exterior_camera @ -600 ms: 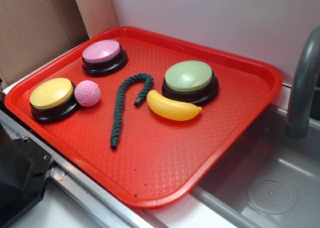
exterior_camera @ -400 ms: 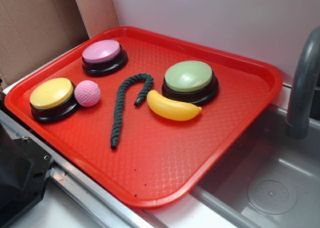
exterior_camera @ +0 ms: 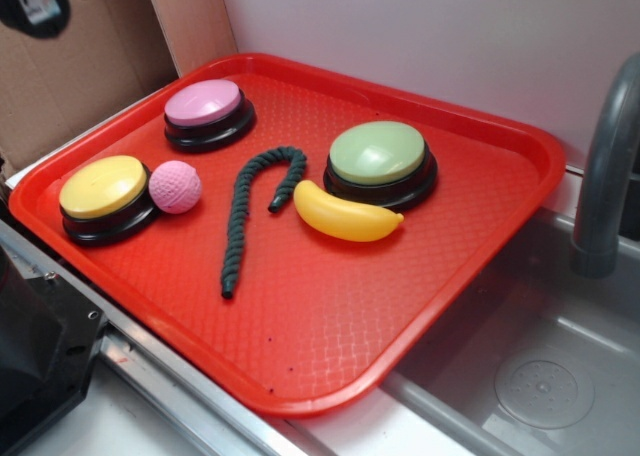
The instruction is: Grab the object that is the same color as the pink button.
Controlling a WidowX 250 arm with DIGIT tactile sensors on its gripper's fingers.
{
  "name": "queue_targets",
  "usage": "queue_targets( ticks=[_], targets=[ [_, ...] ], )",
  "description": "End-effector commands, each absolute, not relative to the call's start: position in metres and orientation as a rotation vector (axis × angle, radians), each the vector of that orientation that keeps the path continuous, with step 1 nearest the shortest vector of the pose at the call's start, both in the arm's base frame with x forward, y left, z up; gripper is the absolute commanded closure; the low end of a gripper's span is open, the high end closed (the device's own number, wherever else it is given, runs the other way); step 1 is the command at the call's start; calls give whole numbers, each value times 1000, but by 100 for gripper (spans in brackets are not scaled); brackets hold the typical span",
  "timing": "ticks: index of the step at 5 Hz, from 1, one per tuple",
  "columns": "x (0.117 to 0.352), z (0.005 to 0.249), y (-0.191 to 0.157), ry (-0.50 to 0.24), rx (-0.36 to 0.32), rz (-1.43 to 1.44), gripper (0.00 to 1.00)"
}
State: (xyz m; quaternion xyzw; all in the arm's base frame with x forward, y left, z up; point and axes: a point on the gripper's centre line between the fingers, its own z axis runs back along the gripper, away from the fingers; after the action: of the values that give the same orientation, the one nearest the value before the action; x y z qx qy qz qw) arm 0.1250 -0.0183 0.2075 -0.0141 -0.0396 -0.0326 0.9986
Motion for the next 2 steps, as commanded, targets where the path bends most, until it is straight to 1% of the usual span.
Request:
queue_targets(
  ticks=[1,2],
  targets=[
    [148,175,-11,-192,-14,-334,0],
    [159,155,-6,-219,69,-446,0]
  ],
)
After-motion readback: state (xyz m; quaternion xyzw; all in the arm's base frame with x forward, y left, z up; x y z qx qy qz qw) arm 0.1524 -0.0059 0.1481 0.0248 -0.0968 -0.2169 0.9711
